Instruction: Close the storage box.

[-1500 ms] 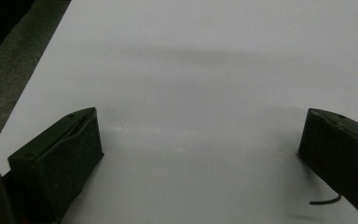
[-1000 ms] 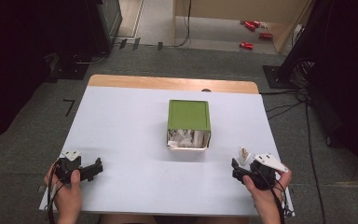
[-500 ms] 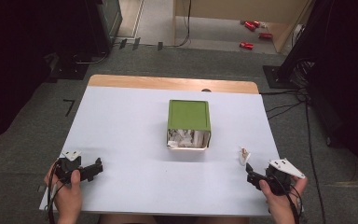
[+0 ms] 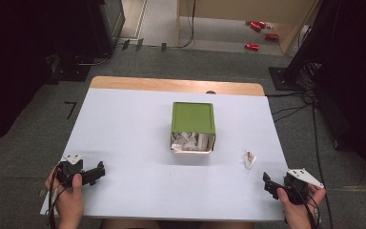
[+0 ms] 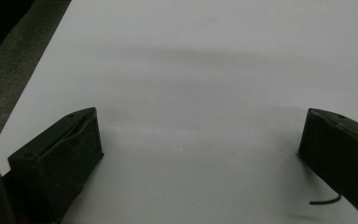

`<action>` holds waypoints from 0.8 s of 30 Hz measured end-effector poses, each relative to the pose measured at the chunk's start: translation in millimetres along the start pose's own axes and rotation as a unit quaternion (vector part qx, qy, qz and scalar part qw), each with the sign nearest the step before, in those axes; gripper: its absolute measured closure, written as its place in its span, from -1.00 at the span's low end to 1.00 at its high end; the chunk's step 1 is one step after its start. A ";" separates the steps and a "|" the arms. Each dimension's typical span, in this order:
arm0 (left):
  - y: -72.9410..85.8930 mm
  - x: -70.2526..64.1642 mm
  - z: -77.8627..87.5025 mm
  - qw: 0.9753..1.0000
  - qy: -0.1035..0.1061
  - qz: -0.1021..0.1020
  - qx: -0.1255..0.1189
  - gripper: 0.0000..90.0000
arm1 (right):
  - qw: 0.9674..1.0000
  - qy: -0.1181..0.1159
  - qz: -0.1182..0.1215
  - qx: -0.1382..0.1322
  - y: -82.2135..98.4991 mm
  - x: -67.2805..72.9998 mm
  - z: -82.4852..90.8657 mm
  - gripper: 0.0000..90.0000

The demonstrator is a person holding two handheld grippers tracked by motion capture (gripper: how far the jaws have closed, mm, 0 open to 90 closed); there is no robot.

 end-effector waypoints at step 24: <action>0.0 0.0 0.0 1.000 0.000 0.000 0.000 -1.00 | 1.000 0.023 0.007 -0.013 22.7 -12.2 -13.7 -0.70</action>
Point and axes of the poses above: each handheld gripper's, and its own axes: z roughly backward along the jaws, y roughly out of its underside, x roughly to its left, the point moved 6 cm from there along -z, roughly forward along the jaws, and after that the axes turned 4 degrees about y, right-handed, at the moved point
